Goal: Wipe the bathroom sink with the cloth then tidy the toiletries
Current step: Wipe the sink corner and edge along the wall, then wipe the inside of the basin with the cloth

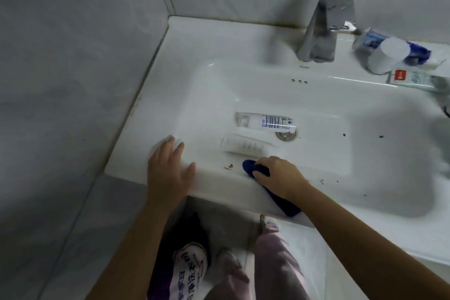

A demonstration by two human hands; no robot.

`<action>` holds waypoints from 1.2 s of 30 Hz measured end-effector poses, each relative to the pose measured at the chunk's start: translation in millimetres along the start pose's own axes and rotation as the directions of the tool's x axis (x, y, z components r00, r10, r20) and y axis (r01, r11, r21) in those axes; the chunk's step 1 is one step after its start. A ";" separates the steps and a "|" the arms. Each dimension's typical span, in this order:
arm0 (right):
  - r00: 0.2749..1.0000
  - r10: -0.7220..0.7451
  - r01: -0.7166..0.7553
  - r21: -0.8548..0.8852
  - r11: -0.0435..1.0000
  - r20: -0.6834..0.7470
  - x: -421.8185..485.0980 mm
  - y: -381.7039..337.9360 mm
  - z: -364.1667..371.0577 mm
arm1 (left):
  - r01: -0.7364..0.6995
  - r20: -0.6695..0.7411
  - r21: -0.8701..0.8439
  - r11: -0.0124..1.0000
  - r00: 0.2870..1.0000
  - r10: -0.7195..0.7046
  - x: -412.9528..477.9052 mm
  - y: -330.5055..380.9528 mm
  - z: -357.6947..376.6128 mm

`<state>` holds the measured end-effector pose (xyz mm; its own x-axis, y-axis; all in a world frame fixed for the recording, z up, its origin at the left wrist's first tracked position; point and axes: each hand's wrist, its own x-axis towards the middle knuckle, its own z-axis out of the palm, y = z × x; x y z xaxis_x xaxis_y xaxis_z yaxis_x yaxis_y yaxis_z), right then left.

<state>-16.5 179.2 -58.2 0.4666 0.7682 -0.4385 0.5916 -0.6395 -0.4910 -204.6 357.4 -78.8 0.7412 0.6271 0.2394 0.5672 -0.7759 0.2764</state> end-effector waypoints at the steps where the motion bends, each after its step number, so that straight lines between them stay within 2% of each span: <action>1: 1.000 -0.004 0.004 0.014 1.000 0.019 5.4 -3.1 1.3 | -0.018 0.007 0.015 1.000 1.000 0.018 -0.8 -2.7 2.0; 4: 0.999 0.009 -0.011 0.070 0.997 0.031 9.4 -6.7 0.6 | -0.056 0.004 0.025 0.998 0.998 0.056 -2.9 -2.3 6.8; 8: 0.988 0.139 -0.116 0.256 0.960 -0.074 2.2 4.9 -14.9 | -0.167 0.010 -0.048 0.985 0.986 0.168 15.8 25.8 13.7; 11: 0.949 0.266 -0.173 0.431 0.886 -0.167 4.2 20.9 -33.4 | -0.215 0.158 -0.216 0.952 0.955 0.252 44.3 56.2 30.6; 14: 0.917 0.342 -0.206 0.493 0.845 -0.204 15.1 38.3 -49.2 | -0.207 0.346 -0.297 0.932 0.886 0.308 72.9 82.4 58.3; 17: 0.913 0.363 -0.224 0.512 0.829 -0.188 28.7 56.1 -57.7 | -0.207 0.547 -0.276 0.939 0.769 0.330 93.7 104.6 86.5; 19: 0.915 0.367 -0.232 0.526 0.818 -0.169 35.0 64.7 -61.4 | -0.273 0.636 -0.222 0.936 0.687 0.351 100.6 114.4 101.9; 21: 0.920 0.363 -0.236 0.531 0.814 -0.147 39.4 70.5 -63.4 | -0.303 0.661 -0.208 0.930 0.657 0.362 103.9 120.8 111.7; 25: 0.931 0.347 -0.239 0.536 0.810 -0.109 44.4 73.5 -68.1 | -0.276 0.686 -0.172 0.946 0.656 0.316 110.0 124.1 115.7; 30: 0.944 0.313 -0.202 0.566 0.799 -0.104 49.7 65.6 -74.0 | -0.307 0.678 -0.195 0.932 0.644 0.354 112.3 121.4 114.3; 33: 0.941 0.318 -0.194 0.587 0.786 -0.115 55.1 57.9 -73.6 | -0.293 0.578 -0.295 0.909 0.703 0.414 114.4 121.5 110.7; 36: 0.930 0.327 -0.166 0.605 0.779 -0.166 58.4 44.6 -75.3 | -0.207 0.451 -0.428 0.880 0.795 0.406 117.1 119.0 98.7</action>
<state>86.6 197.8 -49.0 0.7367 0.5103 -0.4437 -0.0144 -0.6442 -0.7647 -14.9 331.7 -109.8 0.9814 0.1522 -0.1171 0.1920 -0.7829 0.5918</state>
